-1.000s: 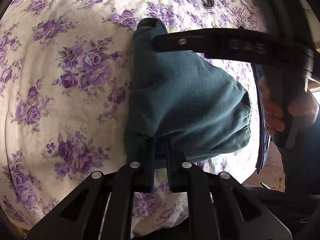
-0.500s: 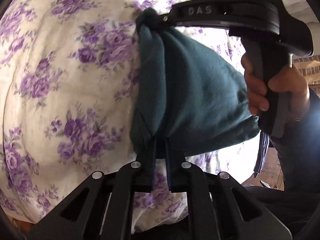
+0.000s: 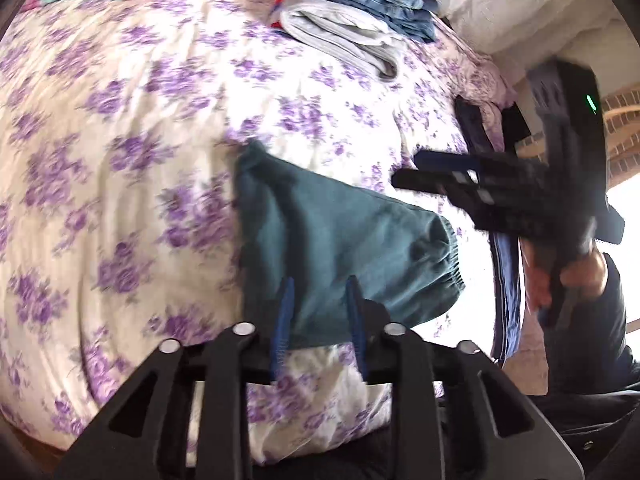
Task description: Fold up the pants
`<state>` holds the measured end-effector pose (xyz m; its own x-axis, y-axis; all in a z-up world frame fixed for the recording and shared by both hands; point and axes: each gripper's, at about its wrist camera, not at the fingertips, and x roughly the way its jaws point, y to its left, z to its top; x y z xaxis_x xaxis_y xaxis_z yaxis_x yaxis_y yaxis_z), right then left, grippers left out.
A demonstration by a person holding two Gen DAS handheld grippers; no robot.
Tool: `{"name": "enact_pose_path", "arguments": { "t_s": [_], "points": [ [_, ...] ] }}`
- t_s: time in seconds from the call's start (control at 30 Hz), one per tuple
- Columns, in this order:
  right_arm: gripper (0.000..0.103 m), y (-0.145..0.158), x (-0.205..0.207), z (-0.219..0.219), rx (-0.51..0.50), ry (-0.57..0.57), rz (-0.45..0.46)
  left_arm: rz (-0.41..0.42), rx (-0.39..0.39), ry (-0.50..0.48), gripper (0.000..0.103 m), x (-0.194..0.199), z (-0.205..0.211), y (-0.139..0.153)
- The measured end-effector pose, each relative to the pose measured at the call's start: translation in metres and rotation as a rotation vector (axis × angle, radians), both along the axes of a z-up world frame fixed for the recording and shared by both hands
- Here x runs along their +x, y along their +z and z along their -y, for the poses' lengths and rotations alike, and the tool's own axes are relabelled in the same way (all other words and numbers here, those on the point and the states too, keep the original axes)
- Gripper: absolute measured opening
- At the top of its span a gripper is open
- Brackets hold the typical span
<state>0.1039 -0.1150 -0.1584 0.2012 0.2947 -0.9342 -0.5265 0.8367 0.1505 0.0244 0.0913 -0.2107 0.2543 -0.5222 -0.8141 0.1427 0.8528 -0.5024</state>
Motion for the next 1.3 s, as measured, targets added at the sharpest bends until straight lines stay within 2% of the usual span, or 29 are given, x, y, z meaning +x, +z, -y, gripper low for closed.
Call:
{"name": "enact_pose_path", "arguments": {
  "t_s": [0.07,0.13,0.2,0.23,0.27,0.33,0.43,0.47,0.5,0.57,0.6,0.63,0.67,0.73,0.8,0.93,1.1,1.13,1.17,1.2,1.23,1.27,1.3],
  "points": [
    [0.043,-0.009,-0.026,0.023,0.008,-0.041,-0.027,-0.026,0.021,-0.040,0.029,0.008,0.020,-0.014],
    [0.022,-0.025,-0.051,0.041,0.000,-0.095,-0.060,-0.087,0.059,-0.069,0.028,0.011,0.030,-0.036],
    [0.016,-0.046,-0.071,0.052,0.012,-0.159,-0.099,-0.137,0.103,-0.086,0.028,0.009,0.038,-0.054],
    [0.016,-0.056,-0.078,0.056,0.018,-0.186,-0.118,-0.153,0.116,-0.094,0.024,0.008,0.039,-0.061],
    [0.015,-0.067,-0.083,0.057,0.011,-0.203,-0.136,-0.165,0.119,-0.097,0.019,0.007,0.038,-0.066],
    [0.012,-0.088,-0.085,0.061,0.007,-0.233,-0.163,-0.181,0.113,-0.099,0.018,0.005,0.037,-0.073],
    [0.012,-0.094,-0.079,0.067,0.055,-0.261,-0.179,-0.200,0.103,-0.100,0.017,0.010,0.037,-0.077],
    [0.013,-0.086,-0.078,0.068,0.063,-0.256,-0.171,-0.201,0.106,-0.100,0.017,0.011,0.037,-0.075],
    [0.019,-0.075,-0.078,0.072,0.082,-0.258,-0.153,-0.196,0.112,-0.101,0.017,0.011,0.037,-0.072],
    [0.050,-0.050,-0.077,0.090,0.153,-0.306,-0.119,-0.156,0.128,-0.093,0.018,0.012,0.031,-0.056],
    [0.077,-0.039,-0.076,0.104,0.190,-0.347,-0.101,-0.134,0.132,-0.081,0.020,0.012,0.029,-0.047],
    [0.086,-0.032,-0.075,0.117,0.209,-0.385,-0.085,-0.116,0.134,-0.064,0.031,0.013,0.023,-0.040],
    [0.086,-0.029,-0.074,0.131,0.217,-0.417,-0.081,-0.100,0.133,-0.043,0.049,0.014,0.016,-0.034],
    [0.086,-0.038,-0.072,0.150,0.215,-0.461,-0.111,-0.079,0.143,-0.004,0.064,0.021,0.006,-0.031],
    [0.086,-0.055,-0.070,0.158,0.215,-0.488,-0.160,-0.106,0.140,0.006,0.064,0.031,0.004,-0.040],
    [0.085,-0.085,-0.062,0.156,0.302,-0.486,-0.225,-0.163,0.096,0.013,0.064,0.048,0.002,-0.061],
    [0.084,-0.126,-0.044,0.133,0.408,-0.462,-0.351,-0.211,0.023,-0.016,0.064,0.063,0.012,-0.078],
    [0.081,-0.124,-0.045,0.127,0.393,-0.454,-0.327,-0.221,0.020,-0.028,0.064,0.066,0.015,-0.081],
    [0.073,-0.121,-0.046,0.120,0.370,-0.428,-0.316,-0.227,0.032,-0.038,0.064,0.068,0.020,-0.085],
    [0.041,-0.117,-0.046,0.118,0.352,-0.415,-0.306,-0.225,0.045,-0.044,0.064,0.070,0.025,-0.086],
    [0.032,-0.116,-0.047,0.120,0.405,-0.414,-0.335,-0.210,0.053,-0.051,0.055,0.070,0.028,-0.083],
    [0.032,-0.114,-0.049,0.123,0.444,-0.426,-0.347,-0.192,0.079,-0.061,0.043,0.070,0.031,-0.078],
    [0.031,-0.108,-0.051,0.123,0.423,-0.426,-0.320,-0.175,0.103,-0.075,0.037,0.069,0.033,-0.073]
  ]
}}
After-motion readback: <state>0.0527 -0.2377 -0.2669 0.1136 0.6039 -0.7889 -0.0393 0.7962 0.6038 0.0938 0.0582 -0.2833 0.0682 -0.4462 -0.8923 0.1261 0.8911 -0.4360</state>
